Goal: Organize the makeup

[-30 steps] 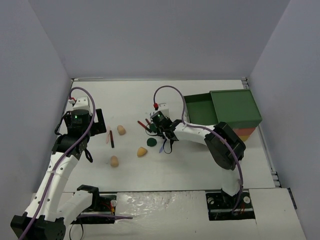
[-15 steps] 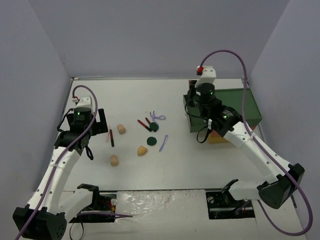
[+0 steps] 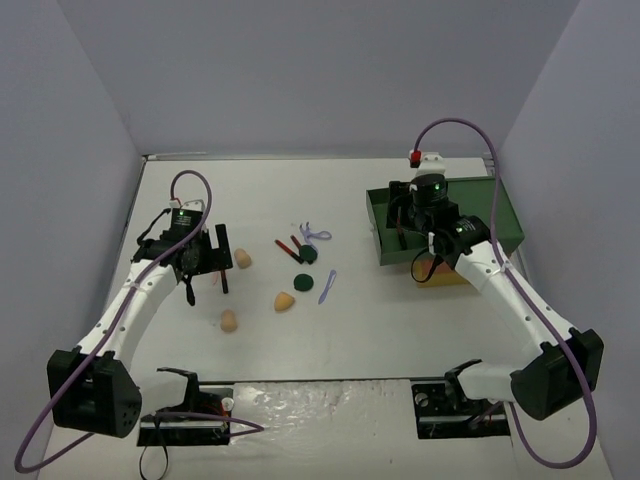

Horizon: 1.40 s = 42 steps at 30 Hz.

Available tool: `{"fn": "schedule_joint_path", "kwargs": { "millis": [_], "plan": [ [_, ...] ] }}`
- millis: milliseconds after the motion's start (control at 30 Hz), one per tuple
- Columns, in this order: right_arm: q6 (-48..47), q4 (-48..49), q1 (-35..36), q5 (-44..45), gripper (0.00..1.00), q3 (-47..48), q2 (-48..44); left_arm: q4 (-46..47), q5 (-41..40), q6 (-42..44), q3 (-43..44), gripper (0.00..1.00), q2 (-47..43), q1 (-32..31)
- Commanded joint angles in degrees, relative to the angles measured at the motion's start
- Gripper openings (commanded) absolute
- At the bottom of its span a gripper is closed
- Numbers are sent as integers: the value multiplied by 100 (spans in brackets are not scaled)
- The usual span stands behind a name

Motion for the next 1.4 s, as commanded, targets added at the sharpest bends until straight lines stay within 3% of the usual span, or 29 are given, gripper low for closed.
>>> {"fn": "schedule_joint_path", "kwargs": {
  "millis": [0, 133, 200, 367, 600, 1167, 1300, 1367],
  "plan": [
    [-125, 264, -48, -151, 79, 250, -401, 81, 143, -436, 247, 92, 92, 12],
    [-199, 230, -48, -138, 92, 325, -746, 116, 80, -567, 218, 88, 288, 7],
    [-214, 227, -48, -188, 93, 328, -959, 178, 45, -646, 199, 86, 417, 0],
    [-205, 222, -48, -230, 93, 272, -1407, 335, 46, -800, 169, 76, 715, -44],
    [-223, 231, -48, -142, 93, 18, -1816, 722, 98, -1117, 21, 51, 1498, -227],
    [-240, 249, -48, -273, 93, -197, -1914, 1292, -193, -1399, -335, 34, 2104, -307],
    [-240, 249, -48, -280, 93, -253, -1931, 1490, -210, -1407, -454, 26, 2270, -307],
    [-240, 249, -48, -282, 93, -273, -1948, 1498, -176, -1417, -489, 17, 2343, -307]
  ]
}}
